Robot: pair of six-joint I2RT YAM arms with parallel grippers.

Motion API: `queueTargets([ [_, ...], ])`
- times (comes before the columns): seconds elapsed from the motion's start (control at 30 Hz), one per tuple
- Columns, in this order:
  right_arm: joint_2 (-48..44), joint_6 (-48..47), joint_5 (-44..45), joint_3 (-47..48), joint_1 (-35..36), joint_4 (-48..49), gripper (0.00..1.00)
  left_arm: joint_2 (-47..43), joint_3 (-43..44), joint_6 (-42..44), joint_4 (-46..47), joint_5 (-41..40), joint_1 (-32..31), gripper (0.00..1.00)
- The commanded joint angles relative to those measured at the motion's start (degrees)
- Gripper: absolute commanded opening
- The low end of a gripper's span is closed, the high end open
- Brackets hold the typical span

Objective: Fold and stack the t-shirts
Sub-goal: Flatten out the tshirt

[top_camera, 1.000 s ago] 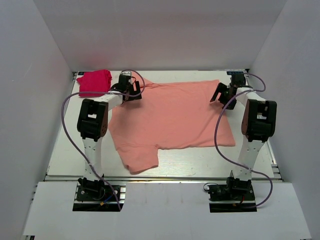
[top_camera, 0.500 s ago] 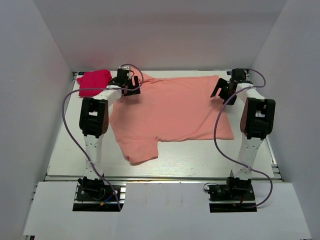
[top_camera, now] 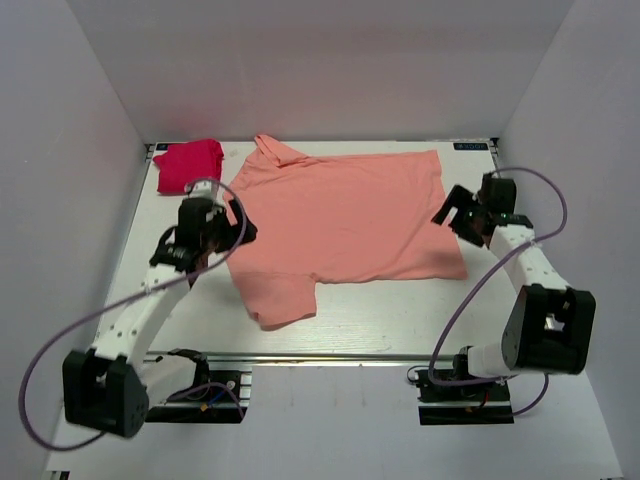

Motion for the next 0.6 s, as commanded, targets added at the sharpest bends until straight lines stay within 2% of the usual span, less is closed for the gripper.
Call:
queueTargets([
  [0.0,-5.2,1.9,0.7,-5.0,0.0,2.0,0.90,-6.5,-8.8,-3.5,-1.6,9.8,-1.0,1.00],
  [0.17,-8.7,0.7,0.7,-8.5,-0.2,0.1,0.90,-13.6,-18.5,-5.4,-3.1,17.4,-5.0,1.00],
  [0.27,-10.9,0.2,-0.8,-10.4,-0.2,0.3,0.90,-15.2,-20.5,-6.1,-3.1,20.3,-8.1,1.00],
  [0.43,-12.0,-0.4,-0.9,-12.6,-0.3,0.2,0.90,-17.2,-22.1,-8.0,-10.6,16.9,-12.2,1.00],
  [0.57,-12.2,0.1,-0.9,-14.0,-0.3,0.2,0.90,-14.7,-24.5,-9.4,-11.4,14.6,-14.8,1.00],
])
